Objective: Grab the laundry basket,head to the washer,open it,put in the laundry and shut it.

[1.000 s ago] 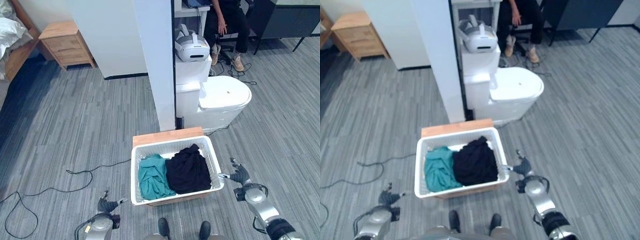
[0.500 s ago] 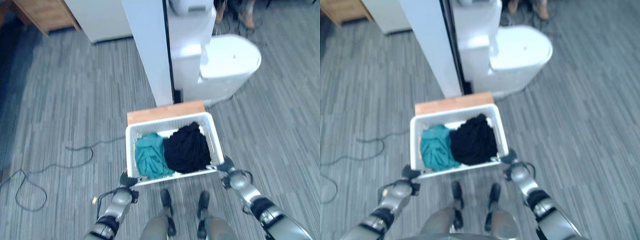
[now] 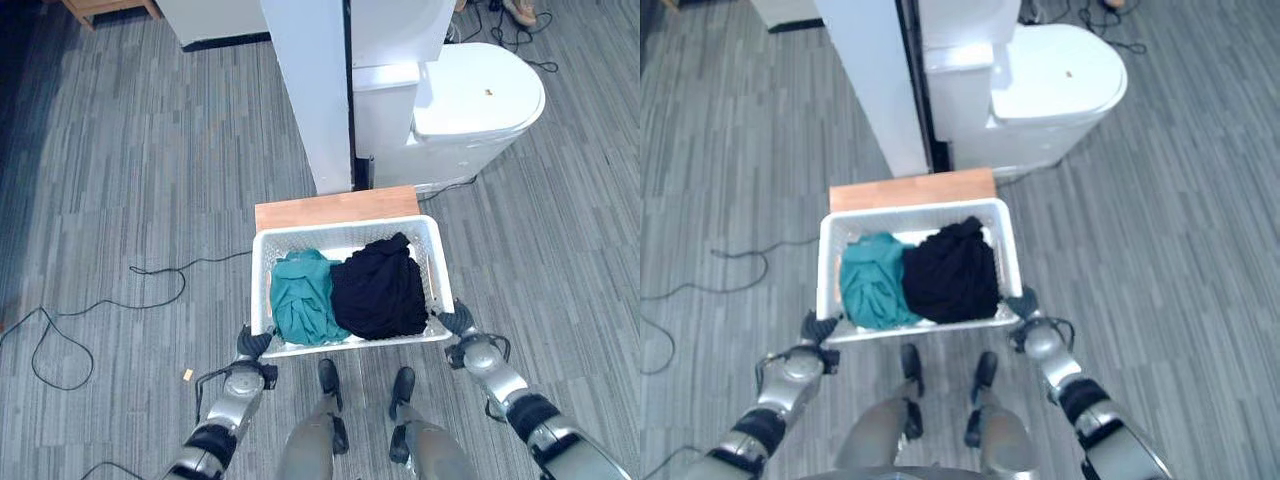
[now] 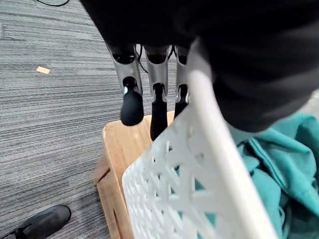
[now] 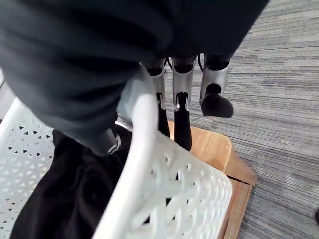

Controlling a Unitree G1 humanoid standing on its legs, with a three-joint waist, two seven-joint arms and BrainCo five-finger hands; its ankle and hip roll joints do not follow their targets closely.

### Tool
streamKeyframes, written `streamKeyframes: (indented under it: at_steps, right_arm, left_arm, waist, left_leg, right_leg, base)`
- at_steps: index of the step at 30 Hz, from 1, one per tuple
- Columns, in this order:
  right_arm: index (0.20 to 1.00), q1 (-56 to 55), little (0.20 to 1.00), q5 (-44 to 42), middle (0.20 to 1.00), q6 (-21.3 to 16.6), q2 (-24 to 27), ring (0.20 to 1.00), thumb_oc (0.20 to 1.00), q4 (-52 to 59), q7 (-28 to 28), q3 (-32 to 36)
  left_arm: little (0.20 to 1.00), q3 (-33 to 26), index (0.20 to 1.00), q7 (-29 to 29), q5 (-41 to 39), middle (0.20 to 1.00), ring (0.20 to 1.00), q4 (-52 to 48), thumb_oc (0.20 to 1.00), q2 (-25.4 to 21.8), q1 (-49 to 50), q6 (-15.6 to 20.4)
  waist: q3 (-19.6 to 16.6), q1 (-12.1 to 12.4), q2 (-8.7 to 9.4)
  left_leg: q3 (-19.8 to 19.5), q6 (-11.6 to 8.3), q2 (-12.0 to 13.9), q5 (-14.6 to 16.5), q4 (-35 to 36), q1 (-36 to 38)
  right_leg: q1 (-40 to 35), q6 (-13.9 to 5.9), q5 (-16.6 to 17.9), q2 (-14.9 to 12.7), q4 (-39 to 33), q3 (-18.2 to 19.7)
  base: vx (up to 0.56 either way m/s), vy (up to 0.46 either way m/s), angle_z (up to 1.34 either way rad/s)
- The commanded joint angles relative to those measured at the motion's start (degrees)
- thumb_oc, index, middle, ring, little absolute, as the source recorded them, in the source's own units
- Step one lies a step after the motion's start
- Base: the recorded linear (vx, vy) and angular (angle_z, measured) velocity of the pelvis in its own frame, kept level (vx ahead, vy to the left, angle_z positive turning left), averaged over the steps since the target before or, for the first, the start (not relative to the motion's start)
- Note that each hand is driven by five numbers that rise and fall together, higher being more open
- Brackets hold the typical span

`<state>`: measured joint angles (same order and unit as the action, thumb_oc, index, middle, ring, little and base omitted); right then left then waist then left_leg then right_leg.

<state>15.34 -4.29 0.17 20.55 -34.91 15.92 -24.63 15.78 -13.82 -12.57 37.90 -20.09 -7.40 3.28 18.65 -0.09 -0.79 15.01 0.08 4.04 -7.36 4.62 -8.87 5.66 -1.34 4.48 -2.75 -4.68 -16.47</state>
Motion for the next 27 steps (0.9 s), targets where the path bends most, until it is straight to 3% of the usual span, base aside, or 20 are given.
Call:
streamKeyframes:
  at_steps: [1,3,8,10,14,17,18,19,20,21,22,23,24,25,26,27]
  right_arm:
    - [0.2,-2.02,0.2,-1.26,0.2,-6.13,1.29,0.2,0.2,6.98,-5.14,2.59]
    - [0.2,-6.66,0.2,1.0,0.2,-6.79,3.89,0.2,0.2,13.87,-6.07,5.27]
    - [0.2,-10.94,0.2,1.32,0.2,-7.53,5.53,0.2,0.2,19.96,-6.99,8.55]
    - [0.2,-13.55,0.2,0.7,0.2,-8.52,6.61,0.2,0.2,25.75,-7.15,11.3]
    - [0.2,-15.69,0.2,0.59,0.2,-9.5,7.96,0.2,0.2,29.21,-8.47,13.46]
    - [0.2,-17.59,0.2,-0.25,0.2,-9.37,7.59,0.2,0.2,30.79,-9.55,15.05]
    - [0.2,-18.26,0.2,-0.54,0.2,-9.42,6.91,0.2,0.2,31.48,-10.03,15.36]
    - [0.2,-18.3,0.2,-0.53,0.2,-9.37,6.91,0.2,0.2,31.54,-10.04,15.37]
    - [0.2,-17.91,0.2,-0.96,0.2,-9.51,6.13,0.2,0.2,32.68,-10.05,15.44]
    - [0.2,-17.88,0.2,-0.96,0.2,-9.5,6.1,0.2,0.2,32.7,-10.05,15.44]
    - [0.2,-17.37,0.2,-0.97,0.2,-9.58,5.77,0.2,0.2,32.96,-9.94,15.2]
    - [0.2,-17.33,0.2,-0.93,0.2,-9.93,5.1,0.2,0.2,33.78,-9.72,15.04]
    - [0.2,-17.32,0.2,-0.93,0.2,-9.91,5.08,0.2,0.2,33.81,-9.72,15.05]
    - [0.2,-17.37,0.2,-0.63,0.2,-10.14,4.61,0.2,0.2,34.29,-9.85,14.43]
    - [0.2,-16.87,0.2,-0.41,0.2,-10.35,4.61,0.2,0.2,34.0,-9.73,13.95]
    - [0.2,-16.68,0.2,-0.03,0.2,-10.58,4.54,0.2,0.2,33.97,-9.56,13.82]
  left_arm:
    - [0.2,-4.44,0.2,3.4,-3.01,0.2,0.2,-4.95,0.2,-1.7,1.19,6.01]
    - [0.2,-6.05,0.2,5.01,-4.54,0.2,0.2,-13.28,0.2,-2.13,6.4,6.33]
    - [0.2,-6.35,0.2,6.25,-5.15,0.2,0.2,-18.56,0.2,-2.06,9.33,6.41]
    - [0.2,-5.38,0.2,6.44,-6.55,0.2,0.2,-24.52,0.2,-1.88,10.82,7.19]
    - [0.2,-3.15,0.2,7.5,-4.1,0.2,0.2,-27.03,0.2,-3.19,10.8,7.42]
    - [0.2,-1.88,0.2,8.73,-2.72,0.2,0.2,-27.71,0.2,-4.41,11.05,7.08]
    - [0.2,-1.82,0.2,8.79,-2.22,0.2,0.2,-28.05,0.2,-4.9,11.19,7.08]
    - [0.2,-1.82,0.2,8.8,-2.22,0.2,0.2,-28.02,0.2,-4.91,11.19,7.11]
    - [0.2,-1.88,0.2,8.2,-2.67,0.2,0.2,-28.83,0.2,-4.93,11.0,7.48]
    - [0.2,-1.9,0.2,8.2,-2.67,0.2,0.2,-28.81,0.2,-4.95,10.96,7.49]
    - [0.2,-1.96,0.2,7.99,-3.18,0.2,0.2,-29.06,0.2,-4.86,10.63,7.6]
    - [0.2,-1.8,0.2,7.47,-3.56,0.2,0.2,-29.22,0.2,-4.65,9.93,7.65]
    - [0.2,-1.81,0.2,7.47,-3.56,0.2,0.2,-29.2,0.2,-4.67,9.89,7.66]
    - [0.2,-2.02,0.2,7.4,-3.82,0.2,0.2,-29.68,0.2,-4.55,9.91,7.69]
    - [0.2,-2.67,0.2,7.3,-4.33,0.2,0.2,-29.94,0.2,-4.46,9.98,7.98]
    - [0.2,-2.98,0.2,7.54,-4.23,0.2,0.2,-29.76,0.2,-4.4,10.12,8.06]
  waist:
    - [-4.32,-0.53,2.06]
    - [-4.78,-0.91,2.77]
    - [-5.53,-1.59,3.56]
    - [-6.04,-1.97,4.17]
    - [-8.57,-4.84,3.87]
    - [-9.72,-7.38,3.7]
    - [-9.84,-9.1,3.58]
    - [-9.91,-8.82,3.6]
    - [-9.52,-9.88,3.26]
    - [-9.65,-9.71,3.36]
    - [-9.26,-9.61,3.23]
    - [-8.79,-9.07,2.73]
    - [-8.89,-9.07,2.81]
    - [-8.96,-8.07,1.74]
    - [-9.09,-6.58,1.55]
    - [-9.49,-5.66,1.46]
  left_leg:
    - [-1.55,-4.8,3.09,3.04,-0.44,2.14]
    - [-1.85,-5.12,4.1,4.11,-3.33,3.18]
    - [-2.69,-5.24,4.63,5.78,-7.56,3.13]
    - [-12.48,-4.87,1.02,8.77,-10.3,2.02]
    - [-17.11,-3.63,-2.35,13.02,-10.8,4.61]
    - [-13.52,-2.49,-2.51,13.75,-9.7,6.88]
    - [-10.15,-1.8,-2.37,13.79,-8.77,7.92]
    - [-9.85,-1.78,-2.36,13.77,-8.65,7.99]
    - [-4.98,-1.12,-2.12,13.99,-7.54,9.05]
    - [-4.79,-1.15,-2.17,13.77,-7.44,8.89]
    - [-2.45,-0.95,-1.8,13.89,-7.09,9.25]
    - [2.15,-1.1,-0.61,14.15,-6.38,10.23]
    - [2.17,-1.11,-0.67,13.96,-6.33,10.06]
    - [5.79,-1.81,0.82,14.95,-5.84,12.08]
    - [8.89,-2.33,1.87,14.47,-5.68,12.62]
    - [11.1,-2.62,2.33,14.26,-5.42,12.92]
  right_leg:
    - [0.72,-4.72,-8.79,-2.49,5.6,4.04]
    - [-1.52,-4.14,-9.7,-1.37,5.05,4.84]
    - [-3.31,-3.66,-9.64,-0.6,3.7,5.78]
    - [-3.2,-3.63,-8.95,-0.16,3.53,9.01]
    - [-2.21,-4.35,-7.61,0.39,4.14,15.3]
    - [-0.73,-5.37,-6.46,0.72,5.52,20.03]
    - [0.82,-6.67,-5.42,1.03,6.19,22.7]
    - [0.96,-6.69,-5.41,1.08,6.26,22.99]
    - [3.22,-7.91,-4.68,1.47,7.39,24.91]
    - [3.48,-7.9,-4.49,1.47,7.37,25.12]
    - [4.73,-8.28,-4.1,1.21,8.03,24.07]
    - [5.85,-7.8,-4.67,-1.59,8.47,14.58]
    - [6.0,-7.77,-4.52,-1.65,8.4,14.61]
    - [5.48,-7.14,-6.87,-4.65,9.61,2.53]
    - [4.98,-6.6,-7.36,-7.31,10.38,-6.38]
    - [4.1,-5.94,-7.66,-9.01,10.78,-12.16]
  base:
    - [0.02,-0.189,-0.01]
    - [-0.01,-0.162,-0.07]
    - [-0.01,-0.057,-0.1]
    - [-0.05,0.033,-0.32]
    - [0.03,0.152,-1.15]
    - [0.0,0.22,-1.03]
    - [-0.04,0.161,-1.4]
    - [-0.08,0.185,-1.48]
    - [-0.06,0.079,-1.12]
    - [-0.1,0.081,-1.51]
    - [-0.1,-0.043,-1.95]
    - [-0.1,-0.042,-2.16]
    - [0.02,-0.097,-2.34]
    - [0.04,-0.118,-1.74]
    - [0.04,-0.173,-1.61]
    - [-0.04,-0.123,-1.8]
